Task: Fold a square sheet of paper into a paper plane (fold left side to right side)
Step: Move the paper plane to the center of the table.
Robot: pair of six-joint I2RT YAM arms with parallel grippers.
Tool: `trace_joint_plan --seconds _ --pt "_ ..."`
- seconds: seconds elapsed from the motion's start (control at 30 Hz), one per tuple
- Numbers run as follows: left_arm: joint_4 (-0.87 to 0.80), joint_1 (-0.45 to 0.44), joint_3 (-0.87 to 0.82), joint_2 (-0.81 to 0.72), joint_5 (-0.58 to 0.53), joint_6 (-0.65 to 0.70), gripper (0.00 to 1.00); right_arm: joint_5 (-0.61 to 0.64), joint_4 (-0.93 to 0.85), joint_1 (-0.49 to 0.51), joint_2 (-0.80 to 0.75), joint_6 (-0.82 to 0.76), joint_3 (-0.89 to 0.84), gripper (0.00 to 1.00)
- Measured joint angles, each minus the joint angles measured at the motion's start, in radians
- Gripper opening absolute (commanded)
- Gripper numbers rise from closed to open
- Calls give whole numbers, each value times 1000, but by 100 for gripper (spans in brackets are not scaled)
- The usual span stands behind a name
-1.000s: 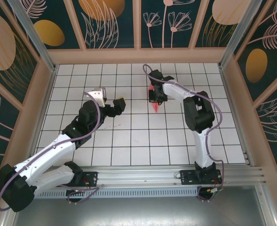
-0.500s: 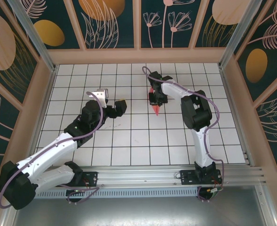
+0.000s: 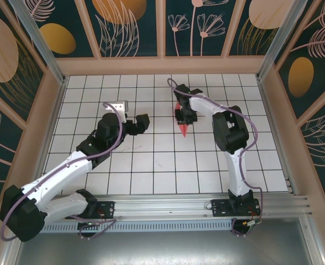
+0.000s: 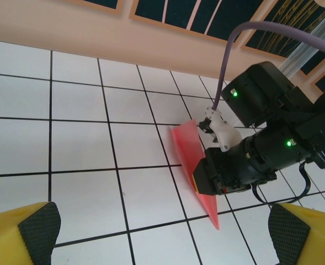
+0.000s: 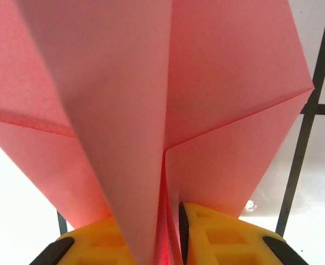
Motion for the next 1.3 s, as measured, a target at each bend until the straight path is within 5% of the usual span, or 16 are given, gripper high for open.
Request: trace_joint_plan --seconds 0.53,0.83,1.0,1.2,1.3 --pt "-15 125 7 55 131 -69 99 44 -90 19 -90 4 3 41" --pt "-14 248 6 42 140 -91 99 134 43 -18 -479 1 -224 67" --pt "33 350 -28 -10 28 -85 99 198 267 -161 -774 -23 -488 81" --pt "182 380 -179 -51 -264 19 99 243 566 -335 -977 -52 -801 99" --pt "304 380 -297 -51 -398 85 99 247 758 -411 -1034 -57 -980 99"
